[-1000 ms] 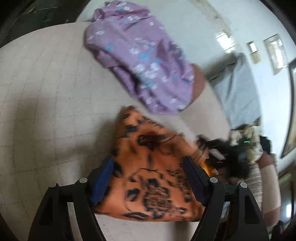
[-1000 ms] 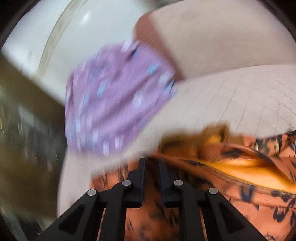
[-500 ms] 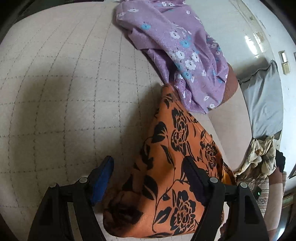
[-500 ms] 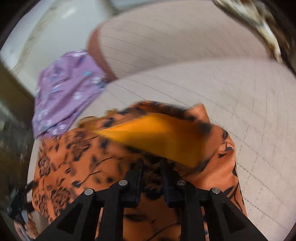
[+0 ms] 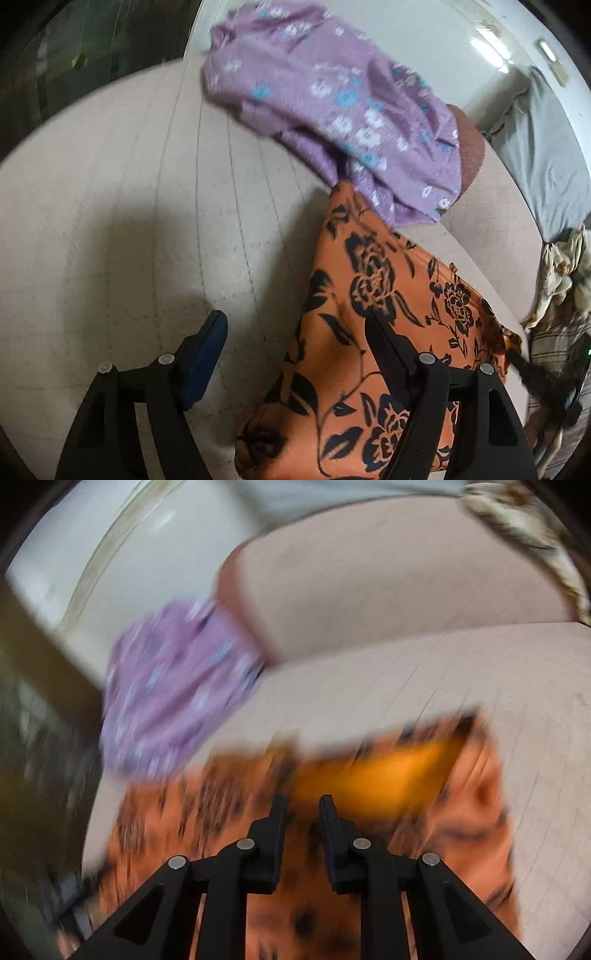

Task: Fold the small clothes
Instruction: 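Press the folded blouse flat and open both tools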

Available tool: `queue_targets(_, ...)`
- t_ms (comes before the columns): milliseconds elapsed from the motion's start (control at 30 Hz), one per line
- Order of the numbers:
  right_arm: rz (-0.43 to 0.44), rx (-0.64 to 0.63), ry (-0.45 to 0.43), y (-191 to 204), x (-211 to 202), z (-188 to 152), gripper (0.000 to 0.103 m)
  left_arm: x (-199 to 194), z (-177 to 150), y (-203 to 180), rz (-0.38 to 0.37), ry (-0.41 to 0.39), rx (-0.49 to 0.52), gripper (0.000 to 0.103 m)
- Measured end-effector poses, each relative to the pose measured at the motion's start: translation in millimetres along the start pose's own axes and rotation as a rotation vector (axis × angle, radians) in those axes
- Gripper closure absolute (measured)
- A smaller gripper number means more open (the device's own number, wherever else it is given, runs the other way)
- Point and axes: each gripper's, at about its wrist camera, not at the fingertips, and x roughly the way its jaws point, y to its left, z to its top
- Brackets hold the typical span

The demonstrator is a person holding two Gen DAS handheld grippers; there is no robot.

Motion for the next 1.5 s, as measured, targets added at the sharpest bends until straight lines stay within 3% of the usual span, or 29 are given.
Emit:
queue_targets(133, -0.130, -0.074, 0.067, 2.8, 29.4, -15.0, 0.081, -7.8, -8.7, -22.5, -0.005, -0.031, 0.133, 0.026)
queue_targets(267, -0.223, 0.060, -0.023, -32.1, 55.9, 29.7, 0.083, 30.1, -18.8, -25.0, 0.095, 0.125, 0.203, 0.026)
queue_targets(367, -0.309, 0.206, -0.101, -61.3, 44.5, 59.3, 0.083, 29.3, -14.8, -22.8, 0.094, 0.122, 0.203, 0.024)
queue_targets(467, -0.183, 0.290, -0.128, -75.8, 18.0, 57.6, 0.082, 22.0, -11.5, -21.1, 0.105, 0.099, 0.206, 0.024)
queue_targets(533, -0.106, 0.261, -0.085, -75.5, -0.9, 36.7, 0.081, 16.4, -11.4, -21.0, 0.098, 0.087, 0.195, 0.025)
queue_targets(633, -0.068, 0.217, -0.026, -73.8, -24.6, -9.6, 0.081, 0.3, -17.0, -28.4, 0.065, 0.045, 0.223, 0.025)
queue_targets(733, -0.076, 0.152, 0.006, -75.9, -46.4, -62.7, 0.073, -0.1, -32.0, -42.7, 0.166, 0.044, 0.324, 0.024)
queue_targets(767, -0.106, 0.130, 0.025, -77.2, -45.3, -77.7, 0.065, 11.9, -40.2, -43.3, 0.233, 0.093, 0.360, 0.024)
queue_targets(800, -0.096, 0.100, 0.012, -78.5, -44.6, -91.8, 0.064, 20.6, -45.9, -40.7, 0.248, 0.130, 0.370, 0.022)
queue_targets(867, -0.105, 0.036, -0.072, -70.9, -53.1, -108.0, 0.064, 17.0, -46.3, -32.3, 0.233, 0.116, 0.319, 0.016)
queue_targets(933, -0.180, 0.023, -0.045, -62.9, -58.7, -110.9, 0.060, 6.3, -44.2, -25.2, 0.185, 0.130, 0.262, 0.017)
queue_targets(967, -0.170, 0.034, -0.038, -61.4, -60.7, -109.4, 0.049, 0.5, -46.0, -22.3, 0.178, 0.118, 0.247, 0.017)
queue_targets(1067, -0.074, 0.038, -0.099, -42.3, -72.2, -110.7, 0.045, -22.9, -57.6, -21.6, 0.158, 0.062, 0.221, 0.018)
queue_targets(1167, 0.015, -0.043, -0.117, -5.2, -67.4, -113.3, 0.045, -42.6, -70.9, -44.2, 0.099, -0.008, 0.272, 0.018)
queue_targets(1267, 0.092, -0.133, -0.117, 37.3, -53.5, -121.6, 0.045, -47.2, -82.8, -64.3, 0.146, -0.061, 0.322, 0.018)
queue_targets(1367, 0.091, -0.190, -0.107, 65.5, -30.8, -128.5, 0.047, -33.8, -83.5, -70.0, 0.204, -0.056, 0.316, 0.013)
queue_targets(1433, 0.043, -0.181, -0.025, 61.9, -1.8, -137.1, 0.053, -10.2, -85.2, -67.5, 0.327, 0.007, 0.327, 0.012)
queue_targets(1467, 0.030, -0.170, 0.002, 57.2, 8.9, -141.3, 0.055, 2.3, -85.2, -62.7, 0.353, 0.049, 0.339, 0.011)
queue_targets(1500, 0.036, -0.184, -0.034, 56.5, 3.6, -145.0, 0.056, 4.3, -85.2, -61.1, 0.355, 0.049, 0.338, 0.008)
